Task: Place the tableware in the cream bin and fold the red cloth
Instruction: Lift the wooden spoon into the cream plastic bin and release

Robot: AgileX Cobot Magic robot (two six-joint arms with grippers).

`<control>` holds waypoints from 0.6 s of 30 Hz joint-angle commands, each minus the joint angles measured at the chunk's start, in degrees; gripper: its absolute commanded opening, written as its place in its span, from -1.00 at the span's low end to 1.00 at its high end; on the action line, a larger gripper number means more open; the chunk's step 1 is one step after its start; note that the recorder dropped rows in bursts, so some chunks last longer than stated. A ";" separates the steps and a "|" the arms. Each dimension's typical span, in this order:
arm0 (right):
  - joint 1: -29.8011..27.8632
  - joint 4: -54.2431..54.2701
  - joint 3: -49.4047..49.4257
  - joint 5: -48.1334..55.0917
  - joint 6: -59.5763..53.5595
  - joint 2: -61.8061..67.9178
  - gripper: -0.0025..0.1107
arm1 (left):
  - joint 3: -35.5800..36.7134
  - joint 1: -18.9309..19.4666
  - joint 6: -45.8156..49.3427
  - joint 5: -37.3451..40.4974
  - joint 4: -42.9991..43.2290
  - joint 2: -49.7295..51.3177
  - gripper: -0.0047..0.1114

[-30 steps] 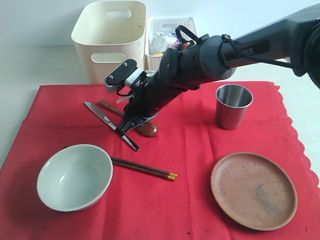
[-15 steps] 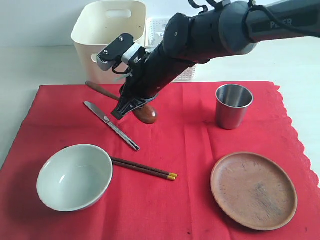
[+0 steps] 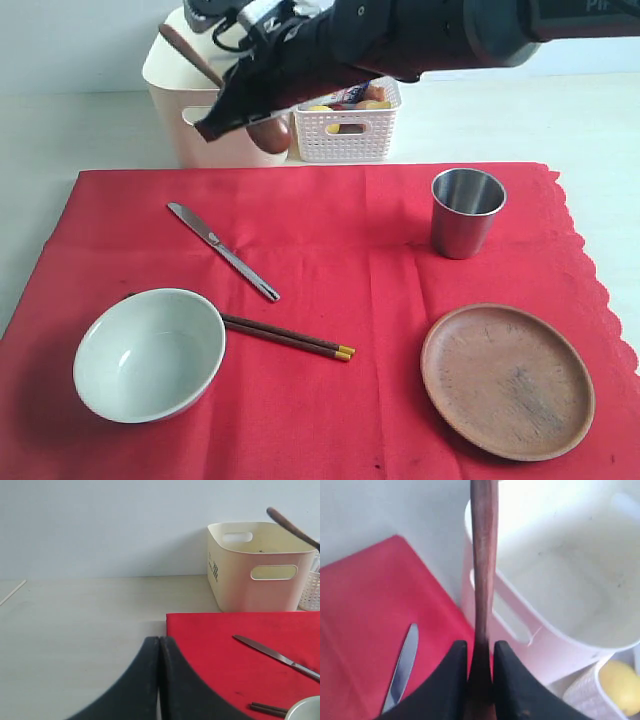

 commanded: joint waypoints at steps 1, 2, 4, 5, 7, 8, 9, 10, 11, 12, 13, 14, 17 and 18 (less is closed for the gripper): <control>-0.28 1.34 -4.57 -6.41 0.59 0.05 -0.96 | -0.14 0.14 -0.21 -0.07 0.08 -0.36 -0.92; -0.28 1.34 -5.57 -8.81 1.15 0.61 -0.96 | -0.14 0.14 -0.21 -0.07 0.08 -0.36 -0.92; -0.28 1.34 -7.57 -14.10 2.20 2.32 -0.96 | -0.14 0.14 -0.21 -0.07 0.08 -0.36 -0.92; -0.28 1.34 -8.93 -16.59 2.82 3.56 -0.96 | -0.14 0.14 -0.21 -0.07 0.08 -0.36 -0.92; -0.28 1.34 -13.54 -21.18 2.93 7.96 -0.96 | -0.14 0.14 -0.21 -0.07 0.08 -0.36 -0.92; -0.28 1.34 -15.46 -22.27 2.93 9.73 -0.96 | -0.14 0.14 -0.21 -0.07 0.08 -0.36 -0.92; -0.28 1.34 -17.38 -22.90 2.93 11.23 -0.96 | -0.14 0.14 -0.21 -0.07 0.08 -0.36 -0.92; -0.28 1.34 -19.41 -23.44 2.93 13.14 -0.96 | -0.14 0.14 -0.21 -0.07 0.08 -0.36 -0.92; -0.28 1.34 -21.42 -23.53 3.03 15.11 -0.96 | -0.14 0.14 -0.21 -0.07 0.08 -0.36 -0.92; -0.28 1.34 -22.95 -23.58 3.03 17.08 -0.96 | -0.14 0.14 -0.21 -0.07 0.08 -0.36 -0.92; -0.28 1.48 -24.70 -23.58 3.18 18.91 -0.96 | -0.14 0.14 -0.21 -0.07 0.08 -0.36 -0.92; -0.28 2.23 -26.13 -23.74 3.18 20.56 -0.96 | -0.14 0.14 -0.21 -0.07 0.08 -0.36 -0.92; -0.28 6.72 -28.56 -27.19 2.82 24.09 -0.81 | -0.14 0.14 -0.21 -0.07 0.08 -0.36 -0.92; -0.28 7.86 -28.91 -28.26 2.55 24.73 -0.73 | -0.14 0.14 -0.21 -0.07 0.08 -0.36 -0.92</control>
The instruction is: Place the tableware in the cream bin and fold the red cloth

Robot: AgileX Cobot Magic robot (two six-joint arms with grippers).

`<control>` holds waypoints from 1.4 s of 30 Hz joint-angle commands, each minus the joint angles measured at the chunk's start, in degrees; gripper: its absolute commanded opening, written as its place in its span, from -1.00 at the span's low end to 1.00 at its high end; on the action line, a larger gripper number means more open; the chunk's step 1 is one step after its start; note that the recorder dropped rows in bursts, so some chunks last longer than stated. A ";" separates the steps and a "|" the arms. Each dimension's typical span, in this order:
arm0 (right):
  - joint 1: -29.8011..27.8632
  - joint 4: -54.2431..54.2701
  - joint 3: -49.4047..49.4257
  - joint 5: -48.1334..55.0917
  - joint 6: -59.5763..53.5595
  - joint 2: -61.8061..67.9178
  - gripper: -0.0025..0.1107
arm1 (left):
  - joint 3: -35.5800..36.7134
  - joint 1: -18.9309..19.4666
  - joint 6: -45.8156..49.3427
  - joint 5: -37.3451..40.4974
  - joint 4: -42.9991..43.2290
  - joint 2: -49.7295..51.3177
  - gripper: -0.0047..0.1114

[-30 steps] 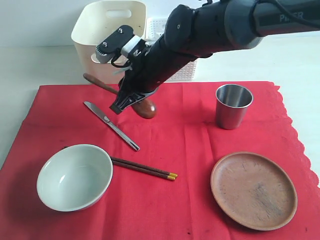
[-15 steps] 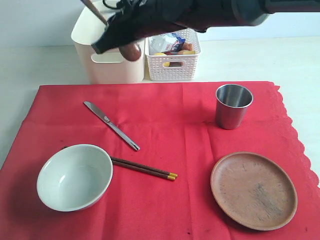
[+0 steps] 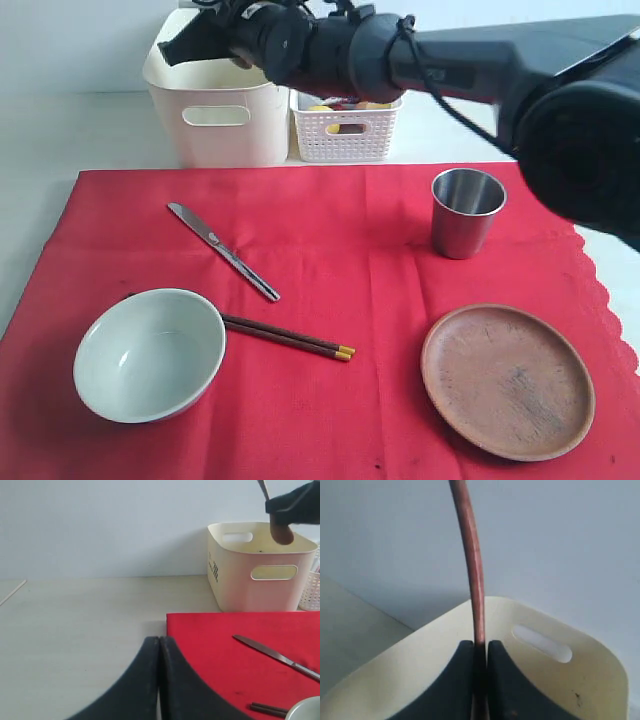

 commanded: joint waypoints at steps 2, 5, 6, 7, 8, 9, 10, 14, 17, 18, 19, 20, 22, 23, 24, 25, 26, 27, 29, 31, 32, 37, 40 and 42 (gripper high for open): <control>-0.17 5.76 -2.85 -4.70 -0.31 4.19 -0.39 | -0.14 0.14 -0.21 -0.07 0.08 -0.36 -0.92; -0.17 5.76 -2.85 -4.30 -2.81 4.40 0.11 | -0.14 0.14 -0.21 -0.07 0.08 -0.36 -0.92; -0.17 5.76 -2.85 -4.30 -2.81 4.40 0.18 | -0.14 0.14 -0.21 -0.07 0.08 -0.36 -0.92; -0.17 6.21 -2.85 -3.83 -2.81 4.13 0.30 | -0.14 0.14 -0.21 -0.07 0.08 -0.36 -0.92; -0.17 7.55 -2.85 -0.96 -2.81 3.20 0.34 | -0.14 0.14 -0.21 -0.07 0.08 -0.36 -0.92; -0.34 7.54 -2.85 1.20 -2.95 2.43 0.34 | -0.14 0.14 -0.21 -0.07 0.08 -0.36 -0.92; -0.49 7.57 -2.85 6.45 -3.20 0.41 0.33 | -0.14 0.14 -0.21 -0.07 0.08 -0.36 -0.92; -2.07 2.94 -2.85 25.37 -3.20 -7.25 0.01 | -0.14 0.14 -0.21 -0.07 0.08 -0.36 -0.92; -4.39 -3.94 -2.85 37.25 0.99 -12.04 -0.38 | -0.14 0.14 -0.21 -0.07 0.08 -0.36 -0.92; -5.19 -5.88 -2.85 39.87 3.77 -13.13 -0.49 | -0.14 0.14 -0.21 -0.07 0.08 -0.36 -0.92; -5.96 -8.39 -2.85 42.12 6.87 -14.11 -0.58 | -0.14 0.14 -0.21 -0.07 0.08 -0.36 -0.92; -6.50 -10.48 -2.85 44.10 9.56 -14.82 -0.65 | -0.14 0.14 -0.21 -0.07 0.08 -0.36 -0.92; -7.66 -14.79 -2.72 49.64 14.25 -16.52 -0.81 | -0.14 0.14 -0.21 -0.07 0.08 -0.36 -0.92; -8.04 -15.84 -2.44 52.38 15.22 -17.45 -0.88 | -0.14 0.14 -0.21 -0.07 0.08 -0.36 -0.92; -8.39 -16.05 -1.51 54.37 15.35 -18.55 -0.94 | -0.14 0.14 -0.21 -0.07 0.08 -0.36 -0.92; -8.90 -15.83 -0.15 55.60 15.35 -19.77 -0.96 | -0.14 0.14 -0.21 -0.07 0.08 -0.36 -0.92; -9.27 -15.83 1.32 55.86 15.22 -20.94 -0.96 | -0.14 0.14 -0.21 -0.07 0.08 -0.36 -0.92; -9.57 -15.83 3.61 55.85 15.22 -22.55 -0.96 | -0.14 0.14 -0.21 -0.07 0.08 -0.36 -0.92; -9.83 -16.51 8.56 55.17 14.82 -25.73 -0.96 | -0.14 0.14 -0.21 -0.07 0.08 -0.36 -0.92; -10.07 -18.47 14.64 54.38 14.82 -29.70 -0.96 | -0.14 0.14 -0.21 -0.07 0.08 -0.36 -0.92; -10.49 -19.48 17.86 53.48 15.01 -31.85 -0.96 | -0.14 0.14 -0.21 -0.07 0.08 -0.36 -0.92; -13.77 -18.69 32.46 51.63 16.97 -40.87 -0.96 | -0.14 0.14 -0.21 -0.07 0.08 -0.36 -0.92; -16.44 -17.84 39.69 51.88 18.40 -43.97 -0.96 | -0.14 0.14 -0.21 -0.07 0.08 -0.36 -0.92; -17.84 -17.84 44.14 51.49 19.76 -45.21 -0.96 | -0.14 0.14 -0.21 -0.07 0.08 -0.36 -0.92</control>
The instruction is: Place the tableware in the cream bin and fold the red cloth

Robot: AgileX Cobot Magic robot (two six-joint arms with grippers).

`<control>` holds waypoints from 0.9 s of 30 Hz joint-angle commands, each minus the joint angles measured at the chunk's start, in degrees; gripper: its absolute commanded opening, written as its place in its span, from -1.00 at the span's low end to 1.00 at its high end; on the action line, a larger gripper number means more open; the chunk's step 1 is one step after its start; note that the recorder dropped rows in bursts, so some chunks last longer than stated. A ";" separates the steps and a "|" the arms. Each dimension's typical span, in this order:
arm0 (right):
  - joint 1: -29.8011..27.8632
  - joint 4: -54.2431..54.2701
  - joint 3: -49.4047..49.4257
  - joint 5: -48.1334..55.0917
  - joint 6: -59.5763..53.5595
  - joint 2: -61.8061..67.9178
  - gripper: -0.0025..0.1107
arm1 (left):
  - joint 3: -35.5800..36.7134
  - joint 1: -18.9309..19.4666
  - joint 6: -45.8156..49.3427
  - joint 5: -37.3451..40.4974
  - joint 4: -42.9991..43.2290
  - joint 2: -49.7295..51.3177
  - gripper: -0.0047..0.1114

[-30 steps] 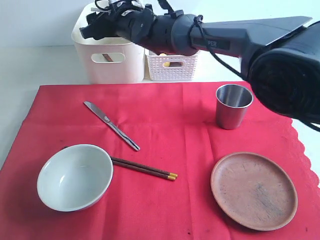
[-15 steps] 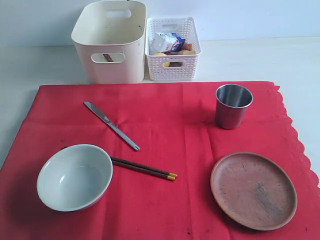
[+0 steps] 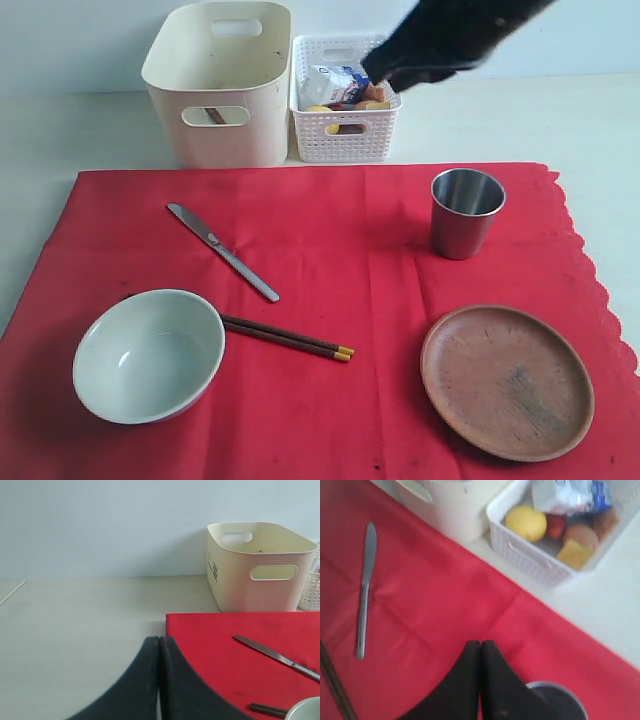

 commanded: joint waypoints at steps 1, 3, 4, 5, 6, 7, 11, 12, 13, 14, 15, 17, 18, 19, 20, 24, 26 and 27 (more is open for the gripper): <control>-3.66 0.44 9.29 -1.42 3.03 -3.49 -0.96 | -0.14 0.14 -0.21 -0.07 0.08 -0.36 -0.92; -4.85 0.31 12.05 -2.00 3.96 -3.79 -0.96 | -0.14 0.14 -0.21 -0.07 0.08 -0.36 -0.92; -5.66 0.21 13.41 -2.20 4.46 -3.88 -0.96 | -0.14 0.14 -0.21 -0.07 0.08 -0.36 -0.92; -6.13 0.21 14.14 -2.19 4.86 -3.88 -0.96 | -0.14 0.14 -0.21 -0.07 0.08 -0.36 -0.92; -6.50 0.21 14.77 -2.19 5.52 -3.88 -0.96 | -0.14 0.14 -0.21 -0.07 0.08 -0.36 -0.92; -6.63 0.21 15.59 -2.08 6.08 -4.13 -0.96 | -0.14 0.14 -0.21 -0.07 0.08 -0.36 -0.92; -6.78 0.34 17.89 -1.41 6.86 -5.03 -0.96 | -0.14 0.14 -0.21 -0.07 0.08 -0.36 -0.92; -6.78 0.34 18.33 -1.23 6.86 -5.62 -0.96 | -0.14 0.14 -0.21 -0.07 0.08 -0.36 -0.92; -6.78 0.18 19.08 -0.92 6.86 -6.46 -0.96 | -0.14 0.14 -0.21 -0.07 0.08 -0.36 -0.92; -6.78 -0.25 19.62 -0.77 6.86 -7.60 -0.96 | -0.14 0.14 -0.21 -0.07 0.08 -0.36 -0.92; -6.78 -0.74 20.33 -0.64 6.86 -9.00 -0.96 | -0.14 0.14 -0.21 -0.07 0.08 -0.36 -0.92; -6.78 -2.28 21.65 -0.34 6.86 -12.18 -0.96 | -0.14 0.14 -0.21 -0.07 0.08 -0.36 -0.92; -6.78 -3.34 22.39 -0.34 6.97 -14.13 -0.96 | -0.14 0.14 -0.21 -0.07 0.08 -0.36 -0.92; -6.78 -4.52 23.13 -0.34 7.63 -16.18 -0.96 | -0.14 0.14 -0.21 -0.07 0.08 -0.36 -0.92; -6.91 -5.55 23.73 -0.34 8.50 -17.80 -0.96 | -0.14 0.14 -0.21 -0.07 0.08 -0.36 -0.92; -6.91 -9.06 25.54 -0.15 12.66 -24.08 -0.96 | -0.14 0.14 -0.21 -0.07 0.08 -0.36 -0.92; -6.91 -9.18 25.93 0.56 12.98 -26.21 -0.96 | -0.14 0.14 -0.21 -0.07 0.08 -0.36 -0.92; -6.91 -9.07 25.93 1.44 13.19 -26.84 -0.96 | -0.14 0.14 -0.21 -0.07 0.08 -0.36 -0.92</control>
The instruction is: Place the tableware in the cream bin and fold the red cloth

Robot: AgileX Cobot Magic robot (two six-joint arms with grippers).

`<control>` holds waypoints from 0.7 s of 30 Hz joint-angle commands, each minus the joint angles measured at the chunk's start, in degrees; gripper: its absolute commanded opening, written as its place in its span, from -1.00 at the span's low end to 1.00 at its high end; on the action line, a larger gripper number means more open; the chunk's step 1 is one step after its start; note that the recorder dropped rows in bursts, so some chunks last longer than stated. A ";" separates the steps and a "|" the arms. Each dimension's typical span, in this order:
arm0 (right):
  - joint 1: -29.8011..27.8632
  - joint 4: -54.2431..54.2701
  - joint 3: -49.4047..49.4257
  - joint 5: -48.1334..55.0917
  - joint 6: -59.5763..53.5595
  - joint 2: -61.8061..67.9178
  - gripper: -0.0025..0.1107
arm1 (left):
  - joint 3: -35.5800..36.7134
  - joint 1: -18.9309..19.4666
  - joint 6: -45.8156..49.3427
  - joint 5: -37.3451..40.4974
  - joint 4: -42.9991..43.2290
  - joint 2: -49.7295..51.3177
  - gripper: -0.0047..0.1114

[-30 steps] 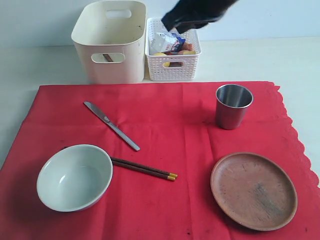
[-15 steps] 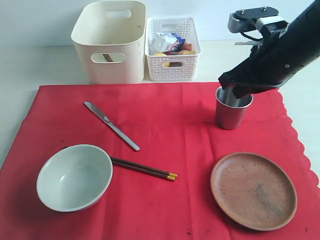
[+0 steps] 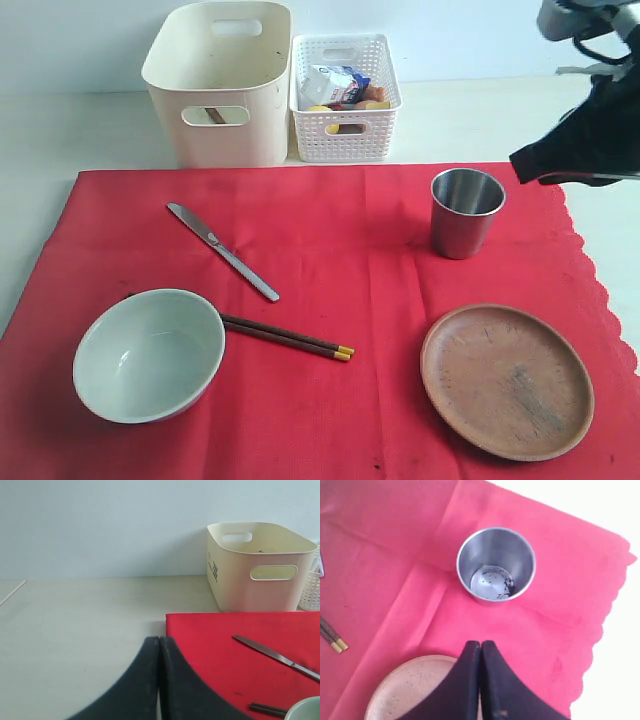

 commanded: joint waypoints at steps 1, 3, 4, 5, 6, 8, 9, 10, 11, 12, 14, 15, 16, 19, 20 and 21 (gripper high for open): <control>-0.29 -1.25 0.79 3.09 2.06 -3.59 -0.96 | -0.14 0.14 -0.21 -0.07 0.08 -0.36 -0.92; -0.29 -1.25 0.79 6.24 2.80 -3.69 -0.96 | -0.14 0.14 -0.21 -0.07 0.08 -0.36 -0.92; -0.29 -1.25 0.79 7.94 2.80 -3.69 -0.96 | -0.14 0.14 -0.21 -0.07 0.08 -0.36 -0.92; -0.29 -1.37 1.04 9.00 2.80 -3.69 -0.96 | -0.14 0.14 -0.21 -0.07 0.08 -0.36 -0.92; -0.29 -1.52 1.31 9.27 2.80 -3.69 -0.96 | -0.14 0.14 -0.21 -0.07 0.08 -0.36 -0.92; -0.29 -2.03 1.91 8.78 2.69 -3.69 -0.96 | -0.14 0.14 -0.21 -0.07 0.08 -0.36 -0.92; -0.29 -2.03 2.11 8.36 2.69 -3.69 -0.96 | -0.14 0.14 -0.21 -0.07 0.08 -0.36 -0.92; -0.29 -2.03 2.38 7.80 2.69 -3.69 -0.96 | -0.14 0.14 -0.21 -0.07 0.08 -0.36 -0.92; -0.29 -2.03 2.67 7.55 2.69 -3.69 -0.96 | -0.14 0.14 -0.21 -0.07 0.08 -0.36 -0.92; -0.29 -2.03 2.97 7.30 2.69 -3.69 -0.96 | -0.14 0.14 -0.21 -0.07 0.08 -0.36 -0.92; -0.29 -2.03 3.46 7.43 2.11 -3.69 -0.96 | -0.14 0.14 -0.21 -0.07 0.08 -0.36 -0.92; -0.29 -2.03 3.75 7.52 1.76 -3.69 -0.96 | -0.14 0.14 -0.21 -0.07 0.08 -0.36 -0.92; -0.29 -2.03 3.94 7.52 1.37 -3.69 -0.96 | -0.14 0.14 -0.21 -0.07 0.08 -0.36 -0.92; -0.29 -1.91 4.12 7.52 1.38 -3.44 -0.96 | -0.14 0.14 -0.21 -0.07 0.08 -0.36 -0.92; -0.29 -1.84 4.12 7.40 1.22 -3.30 -0.96 | -0.14 0.14 -0.21 -0.07 0.08 -0.36 -0.92; -0.29 -1.79 4.12 7.14 1.10 -3.06 -0.96 | -0.14 0.14 -0.21 -0.07 0.08 -0.36 -0.92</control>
